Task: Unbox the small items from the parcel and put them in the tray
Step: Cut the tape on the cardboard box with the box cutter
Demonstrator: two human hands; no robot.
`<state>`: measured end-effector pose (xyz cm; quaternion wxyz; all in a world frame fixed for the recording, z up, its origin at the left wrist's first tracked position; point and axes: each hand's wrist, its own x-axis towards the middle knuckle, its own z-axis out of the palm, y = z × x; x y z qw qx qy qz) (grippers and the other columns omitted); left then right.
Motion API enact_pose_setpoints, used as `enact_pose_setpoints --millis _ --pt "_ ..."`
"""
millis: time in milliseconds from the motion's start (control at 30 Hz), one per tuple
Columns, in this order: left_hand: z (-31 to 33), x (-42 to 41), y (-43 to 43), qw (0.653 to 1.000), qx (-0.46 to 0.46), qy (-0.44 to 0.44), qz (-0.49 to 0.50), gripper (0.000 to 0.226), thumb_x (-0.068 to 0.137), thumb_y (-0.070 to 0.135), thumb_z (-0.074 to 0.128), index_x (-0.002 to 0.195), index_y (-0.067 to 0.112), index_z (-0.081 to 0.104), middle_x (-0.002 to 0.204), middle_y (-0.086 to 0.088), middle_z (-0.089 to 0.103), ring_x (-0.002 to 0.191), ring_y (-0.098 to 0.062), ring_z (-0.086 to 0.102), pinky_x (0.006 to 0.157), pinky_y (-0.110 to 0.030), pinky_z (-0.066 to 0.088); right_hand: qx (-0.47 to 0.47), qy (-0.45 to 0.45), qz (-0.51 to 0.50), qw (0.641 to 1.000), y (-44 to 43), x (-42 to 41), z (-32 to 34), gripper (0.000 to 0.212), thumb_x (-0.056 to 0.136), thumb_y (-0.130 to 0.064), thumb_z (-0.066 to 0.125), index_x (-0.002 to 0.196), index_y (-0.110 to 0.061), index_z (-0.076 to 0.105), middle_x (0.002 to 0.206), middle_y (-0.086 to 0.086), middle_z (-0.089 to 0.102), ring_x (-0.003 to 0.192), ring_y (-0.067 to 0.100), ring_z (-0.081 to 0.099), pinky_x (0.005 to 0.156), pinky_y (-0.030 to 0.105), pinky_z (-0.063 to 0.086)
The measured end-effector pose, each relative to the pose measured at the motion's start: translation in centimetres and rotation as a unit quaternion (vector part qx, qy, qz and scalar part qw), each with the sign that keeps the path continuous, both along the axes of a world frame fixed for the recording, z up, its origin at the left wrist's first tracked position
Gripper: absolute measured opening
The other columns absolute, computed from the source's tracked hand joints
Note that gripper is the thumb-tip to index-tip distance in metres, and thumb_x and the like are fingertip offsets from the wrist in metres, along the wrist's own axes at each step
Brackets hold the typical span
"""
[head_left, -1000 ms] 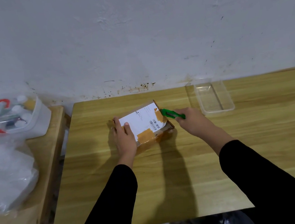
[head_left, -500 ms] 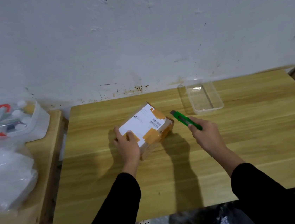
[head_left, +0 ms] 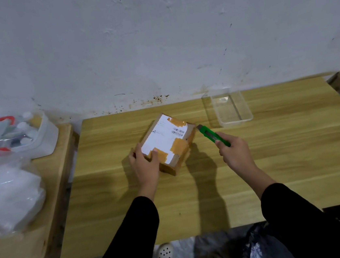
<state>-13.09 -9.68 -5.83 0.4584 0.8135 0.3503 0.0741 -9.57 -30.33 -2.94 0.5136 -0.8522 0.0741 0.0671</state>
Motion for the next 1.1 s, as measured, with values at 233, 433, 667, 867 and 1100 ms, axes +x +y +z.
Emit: enact_pose_setpoints --millis 233,433,667,867,1100 --pt "-1.0 -2.0 -5.2 0.999 -0.017 -0.03 0.029 0.062 0.079 0.036 0.07 0.134 0.021 0.045 0.121 -0.013 0.035 0.104 -0.017 0.031 0.08 -0.017 0.022 -0.008 0.011 -0.01 1.0 -0.7 -0.1 0.2 0.035 0.093 -0.013 0.047 0.127 -0.016 0.055 0.062 -0.002 0.052 0.05 0.015 0.044 0.05 0.031 0.04" --pt "-1.4 -1.4 -3.9 0.995 -0.042 -0.026 -0.084 0.076 0.087 0.038 0.061 0.148 0.023 0.018 0.147 -0.01 0.027 0.134 -0.024 0.03 0.099 -0.028 0.03 -0.008 0.01 0.0 1.0 -0.5 0.1 0.3 0.033 0.094 -0.013 0.047 0.125 -0.015 0.057 0.061 0.0 0.052 0.051 0.017 0.044 0.053 0.033 0.04" --pt "-1.9 -1.5 -2.5 0.988 -0.016 0.002 -0.153 0.081 0.086 0.05 0.056 0.149 0.027 0.012 0.148 -0.006 0.034 0.135 -0.026 0.031 0.107 -0.041 0.034 -0.029 0.016 0.015 0.999 0.6 0.5 0.4 0.035 0.094 -0.014 0.047 0.128 -0.014 0.054 0.066 -0.002 0.053 0.052 0.015 0.046 0.047 0.026 0.038" --pt "-1.9 -1.1 -1.7 0.982 -0.025 0.019 -0.185 0.082 0.085 0.051 0.057 0.148 0.033 0.009 0.152 -0.003 0.031 0.136 -0.026 0.032 0.106 -0.039 0.034 -0.04 0.023 0.019 0.999 0.8 0.4 0.2 0.036 0.094 -0.015 0.047 0.129 -0.014 0.053 0.068 -0.001 0.054 0.051 0.014 0.046 0.046 0.025 0.038" --pt "-2.0 -1.0 -1.9 0.983 -0.028 0.026 -0.18 0.081 0.086 0.049 0.057 0.148 0.033 0.008 0.148 -0.007 0.034 0.132 -0.027 0.035 0.101 -0.036 0.037 -0.059 0.016 0.023 0.998 1.2 0.1 -0.3 0.037 0.094 -0.015 0.047 0.13 -0.013 0.052 0.081 0.007 0.059 0.049 0.013 0.045 0.044 0.024 0.037"
